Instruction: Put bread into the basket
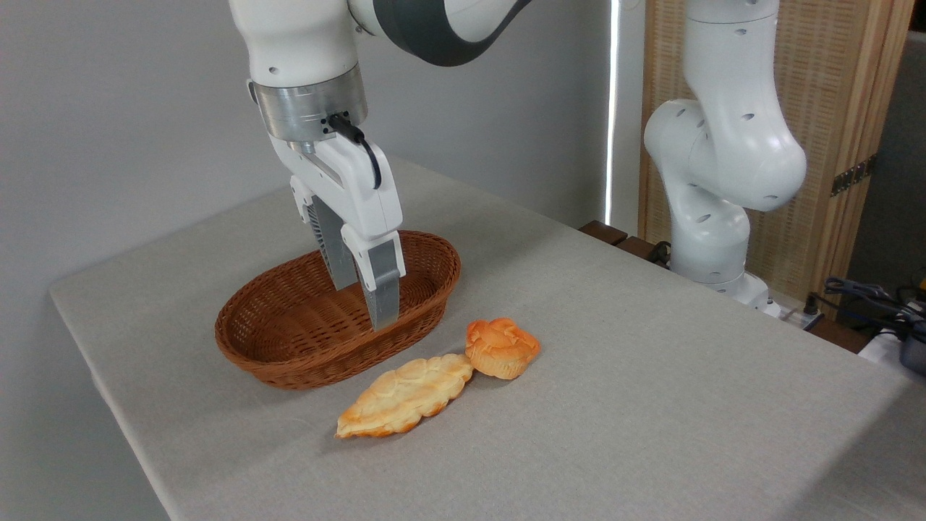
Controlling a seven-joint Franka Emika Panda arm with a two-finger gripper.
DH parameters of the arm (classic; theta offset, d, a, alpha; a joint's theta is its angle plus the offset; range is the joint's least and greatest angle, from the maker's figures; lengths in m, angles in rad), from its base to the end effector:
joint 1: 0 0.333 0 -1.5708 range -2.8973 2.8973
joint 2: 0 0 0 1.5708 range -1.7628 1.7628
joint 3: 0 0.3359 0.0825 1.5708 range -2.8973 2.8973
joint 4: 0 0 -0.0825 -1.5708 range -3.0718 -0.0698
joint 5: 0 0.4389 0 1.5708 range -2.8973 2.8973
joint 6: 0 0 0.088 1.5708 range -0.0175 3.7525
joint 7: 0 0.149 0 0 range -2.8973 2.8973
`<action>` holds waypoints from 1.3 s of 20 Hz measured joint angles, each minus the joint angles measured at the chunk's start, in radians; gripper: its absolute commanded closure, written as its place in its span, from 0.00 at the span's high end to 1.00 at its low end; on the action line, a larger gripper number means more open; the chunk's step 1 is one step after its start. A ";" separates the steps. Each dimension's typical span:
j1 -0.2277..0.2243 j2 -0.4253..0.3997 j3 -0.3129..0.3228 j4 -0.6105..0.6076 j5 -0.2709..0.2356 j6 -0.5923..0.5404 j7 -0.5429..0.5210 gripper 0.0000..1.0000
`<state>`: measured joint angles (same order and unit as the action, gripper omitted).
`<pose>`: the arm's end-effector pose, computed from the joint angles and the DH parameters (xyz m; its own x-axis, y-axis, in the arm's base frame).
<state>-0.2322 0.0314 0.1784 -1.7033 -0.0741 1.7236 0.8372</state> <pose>0.6243 -0.0447 0.5266 0.6379 -0.7689 0.0428 -0.7700 -0.6358 0.0533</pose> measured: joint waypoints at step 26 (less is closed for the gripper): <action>0.000 -0.181 0.023 -0.389 0.099 0.017 0.019 1.00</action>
<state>-0.2317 -0.1498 0.2018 -2.0919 0.0251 1.7404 0.8559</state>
